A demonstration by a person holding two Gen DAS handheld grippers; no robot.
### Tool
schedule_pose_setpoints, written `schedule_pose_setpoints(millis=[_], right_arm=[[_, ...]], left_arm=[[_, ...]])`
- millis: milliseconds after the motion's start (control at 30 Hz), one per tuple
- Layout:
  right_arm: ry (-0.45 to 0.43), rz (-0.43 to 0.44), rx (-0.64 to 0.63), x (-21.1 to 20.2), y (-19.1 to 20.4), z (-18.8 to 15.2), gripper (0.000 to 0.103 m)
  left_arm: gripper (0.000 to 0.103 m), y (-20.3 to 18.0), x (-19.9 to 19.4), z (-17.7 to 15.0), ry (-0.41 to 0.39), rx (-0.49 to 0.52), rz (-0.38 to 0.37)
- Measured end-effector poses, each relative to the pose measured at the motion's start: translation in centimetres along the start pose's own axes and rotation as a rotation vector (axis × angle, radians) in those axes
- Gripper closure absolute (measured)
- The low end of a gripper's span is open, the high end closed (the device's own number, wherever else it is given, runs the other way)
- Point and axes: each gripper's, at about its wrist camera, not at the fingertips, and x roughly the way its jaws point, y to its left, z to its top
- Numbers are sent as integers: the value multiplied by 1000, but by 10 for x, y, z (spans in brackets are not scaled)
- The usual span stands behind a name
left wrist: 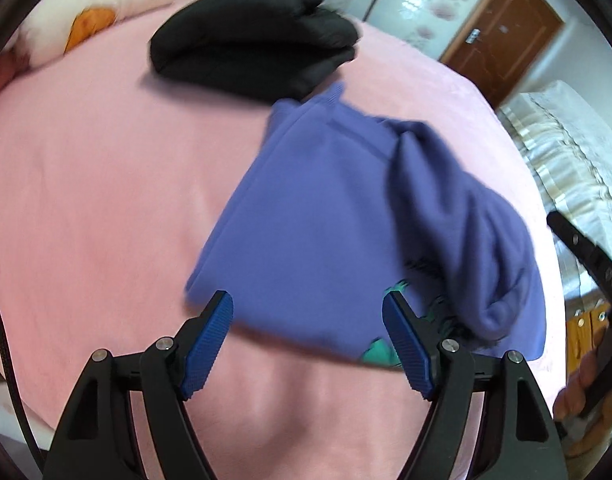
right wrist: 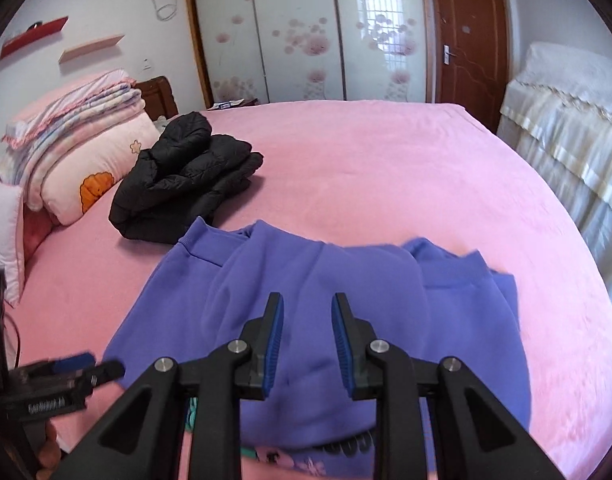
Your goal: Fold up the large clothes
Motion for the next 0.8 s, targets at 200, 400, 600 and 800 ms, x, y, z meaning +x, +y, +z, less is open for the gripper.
schedule_pose_setpoints(millis=[200,400,600,800], right_arm=[[15,-13,-30,40,14,-3,79],[91,-43,-44,79,15,-34,79],[98,-62,-59,87,12,-65,79],[85,-41,-29,89,7,-69,79]], left_arm=[[27,36,30,-16,64,-136,-108],[27,50,63,-23,66,-254,-243],[24,47,80,-17,12,-282,-325],[22,46,88,-12,-3,-328,-356]])
